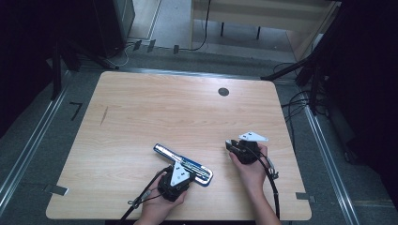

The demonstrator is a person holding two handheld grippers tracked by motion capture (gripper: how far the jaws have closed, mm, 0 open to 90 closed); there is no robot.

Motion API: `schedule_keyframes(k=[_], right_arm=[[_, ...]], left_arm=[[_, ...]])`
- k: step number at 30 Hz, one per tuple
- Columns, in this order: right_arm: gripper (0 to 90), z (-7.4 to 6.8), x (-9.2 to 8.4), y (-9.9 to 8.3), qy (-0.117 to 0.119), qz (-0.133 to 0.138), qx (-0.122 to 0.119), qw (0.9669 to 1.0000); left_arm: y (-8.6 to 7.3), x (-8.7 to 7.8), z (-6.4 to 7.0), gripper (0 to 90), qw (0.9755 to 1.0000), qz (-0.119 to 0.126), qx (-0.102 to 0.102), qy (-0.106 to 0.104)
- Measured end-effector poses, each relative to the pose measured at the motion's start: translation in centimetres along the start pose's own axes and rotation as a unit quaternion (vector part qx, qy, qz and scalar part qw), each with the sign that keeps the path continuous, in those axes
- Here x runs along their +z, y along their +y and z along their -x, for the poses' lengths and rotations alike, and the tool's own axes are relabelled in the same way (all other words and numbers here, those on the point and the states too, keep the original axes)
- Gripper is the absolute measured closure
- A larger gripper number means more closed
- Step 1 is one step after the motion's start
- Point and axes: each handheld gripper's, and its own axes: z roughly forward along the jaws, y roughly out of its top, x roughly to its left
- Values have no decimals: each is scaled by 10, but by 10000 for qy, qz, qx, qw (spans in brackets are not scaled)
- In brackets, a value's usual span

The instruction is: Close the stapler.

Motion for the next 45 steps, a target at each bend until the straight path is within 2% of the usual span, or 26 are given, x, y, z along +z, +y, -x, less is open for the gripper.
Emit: schedule_keyframes(k=[10, 14, 28, 35, 39, 45], right_arm=[[739, -2, 4, -4, -165, -80, -128, 9998], [789, -4, 4, -5, -157, -54, -175, 9997], [803, -2, 4, -6, -76, 5, -275, 9996], [803, -4, -9, 2, 42, 167, -302, 9994], [803, -6, -14, 3, 55, 154, -358, 9992], [803, -9, -26, 4, 162, 229, -268, 9992]], left_arm=[[0, 0, 0, 900, 10000, 1, -3, 1], [0, 0, 0, 900, 10000, 1, -2, 0], [0, 0, 0, 900, 10000, -2, -5, -3], [0, 0, 0, 900, 10000, -1, 5, 1], [0, 0, 0, 900, 10000, 9, 12, 12], [0, 0, 0, 900, 10000, 2, 32, 23]])
